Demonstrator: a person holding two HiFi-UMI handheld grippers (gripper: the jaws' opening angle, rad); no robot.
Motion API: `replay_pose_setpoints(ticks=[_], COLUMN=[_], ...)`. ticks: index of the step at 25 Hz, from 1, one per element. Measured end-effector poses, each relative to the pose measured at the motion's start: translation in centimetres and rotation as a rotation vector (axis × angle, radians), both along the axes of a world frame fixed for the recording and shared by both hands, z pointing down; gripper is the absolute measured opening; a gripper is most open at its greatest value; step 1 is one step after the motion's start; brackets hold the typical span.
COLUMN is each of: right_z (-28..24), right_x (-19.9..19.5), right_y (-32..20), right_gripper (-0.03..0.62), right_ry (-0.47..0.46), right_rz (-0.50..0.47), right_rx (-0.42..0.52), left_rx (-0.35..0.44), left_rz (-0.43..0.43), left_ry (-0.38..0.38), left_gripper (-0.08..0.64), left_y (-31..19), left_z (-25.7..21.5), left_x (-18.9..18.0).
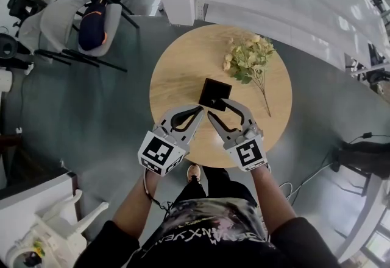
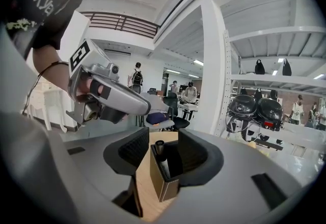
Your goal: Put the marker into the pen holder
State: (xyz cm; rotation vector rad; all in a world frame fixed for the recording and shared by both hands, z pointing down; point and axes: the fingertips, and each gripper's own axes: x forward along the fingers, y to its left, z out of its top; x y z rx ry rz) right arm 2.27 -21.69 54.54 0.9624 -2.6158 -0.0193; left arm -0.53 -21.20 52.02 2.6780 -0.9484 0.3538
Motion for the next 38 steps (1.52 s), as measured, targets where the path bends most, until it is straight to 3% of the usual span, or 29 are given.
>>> replay_pose_setpoints(ticks=[15, 24, 38], right_z=[-9.2, -12.7, -16.8], right_x=[-1.6, -2.7, -1.2], right_y=[9.5, 18.9, 31.1], right_gripper=[0.193, 0.193, 0.193], right_ry=[0.003, -0.049, -0.079], right_rz=[0.056, 0.141, 0.171], right_rx=[0.118, 0.105, 0.075], left_rx=[0.094, 0.175, 0.157], left_rz=[0.012, 0.049, 0.090], left_ry=[0.024, 0.058, 0.086], left_gripper=[0.021, 0.021, 0.021], left_y=[8.6, 17.1, 28.1], left_z=[-6.4, -10.6, -13.7], left_x=[-3.3, -4.3, -3.0])
